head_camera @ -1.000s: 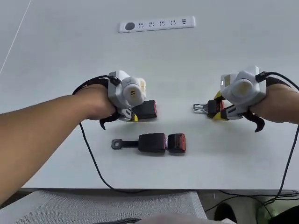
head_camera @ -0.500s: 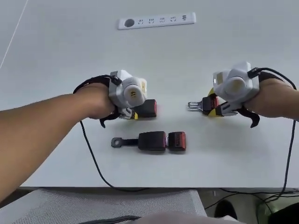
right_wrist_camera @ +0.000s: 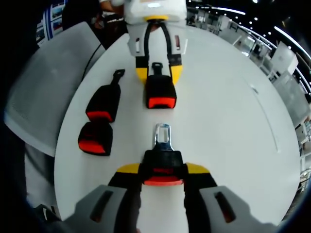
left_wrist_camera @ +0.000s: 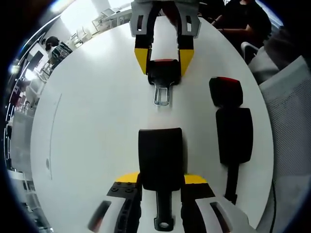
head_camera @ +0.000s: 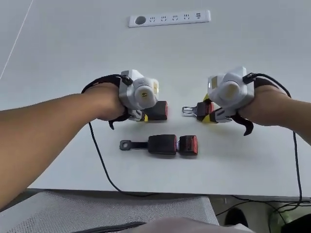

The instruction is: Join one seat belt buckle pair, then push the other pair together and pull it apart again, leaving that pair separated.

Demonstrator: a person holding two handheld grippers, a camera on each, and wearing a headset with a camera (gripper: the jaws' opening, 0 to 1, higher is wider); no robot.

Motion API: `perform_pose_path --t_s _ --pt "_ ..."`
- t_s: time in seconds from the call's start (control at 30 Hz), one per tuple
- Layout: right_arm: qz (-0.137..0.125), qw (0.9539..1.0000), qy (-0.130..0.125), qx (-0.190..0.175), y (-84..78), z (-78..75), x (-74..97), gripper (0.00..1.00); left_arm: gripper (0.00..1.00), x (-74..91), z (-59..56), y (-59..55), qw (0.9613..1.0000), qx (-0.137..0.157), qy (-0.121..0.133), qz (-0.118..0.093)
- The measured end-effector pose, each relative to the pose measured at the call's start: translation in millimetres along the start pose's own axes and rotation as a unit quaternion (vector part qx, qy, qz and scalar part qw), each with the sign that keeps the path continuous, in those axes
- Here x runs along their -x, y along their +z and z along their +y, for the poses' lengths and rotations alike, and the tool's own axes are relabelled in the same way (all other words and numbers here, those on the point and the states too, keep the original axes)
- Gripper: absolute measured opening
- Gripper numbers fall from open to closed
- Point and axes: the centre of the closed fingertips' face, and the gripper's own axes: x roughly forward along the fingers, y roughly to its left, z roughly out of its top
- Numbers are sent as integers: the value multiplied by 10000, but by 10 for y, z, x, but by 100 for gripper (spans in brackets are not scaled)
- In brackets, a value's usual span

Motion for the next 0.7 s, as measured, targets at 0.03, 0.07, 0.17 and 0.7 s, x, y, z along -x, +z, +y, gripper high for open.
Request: perform_pose_path --t_s 0.03,0.07,0.17,0.7 --pt "-9 10000 -4 4 23 -2 -16 32 31 -4 3 -3 10000 -3 0 2" --pt "-28 10000 -5 -15 55 -9 -36 32 31 -8 4 -3 10000 -9 0 5" --pt "-68 10000 16 -41 118 -20 -73 32 31 -20 10 -7 10000 -48 9 17" --pt "-163 9997 160 -51 307 12 -164 32 31 -49 23 -21 10000 -31 -22 28"
